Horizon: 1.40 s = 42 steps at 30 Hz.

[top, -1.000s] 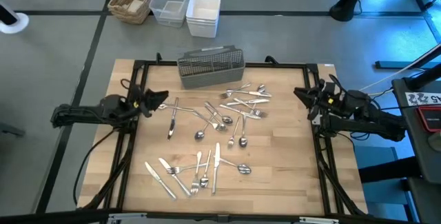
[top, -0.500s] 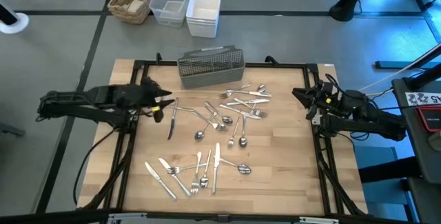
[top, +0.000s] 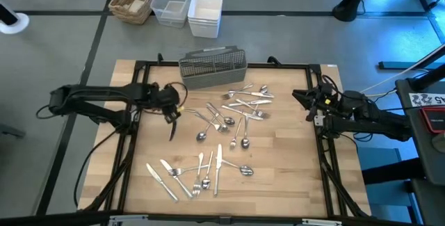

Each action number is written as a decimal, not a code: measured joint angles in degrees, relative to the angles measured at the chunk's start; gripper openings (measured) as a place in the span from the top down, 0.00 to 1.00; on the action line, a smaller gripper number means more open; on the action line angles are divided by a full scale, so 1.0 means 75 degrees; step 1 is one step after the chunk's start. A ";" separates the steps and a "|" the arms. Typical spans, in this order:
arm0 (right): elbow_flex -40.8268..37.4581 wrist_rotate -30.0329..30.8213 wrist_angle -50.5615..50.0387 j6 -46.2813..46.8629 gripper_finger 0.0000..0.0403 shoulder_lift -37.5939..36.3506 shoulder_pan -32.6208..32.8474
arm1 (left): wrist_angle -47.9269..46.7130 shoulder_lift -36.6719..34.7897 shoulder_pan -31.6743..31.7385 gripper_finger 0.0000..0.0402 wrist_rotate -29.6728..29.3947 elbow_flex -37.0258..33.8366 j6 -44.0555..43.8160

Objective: Sort silverware
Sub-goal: Put the silver spoon into the silverware rack

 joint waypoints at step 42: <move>0.0000 0.0026 -0.0284 0.0714 0.81 -0.0006 -0.0002 | 0.2529 0.0771 0.1071 0.60 0.0800 -0.1719 -1.3515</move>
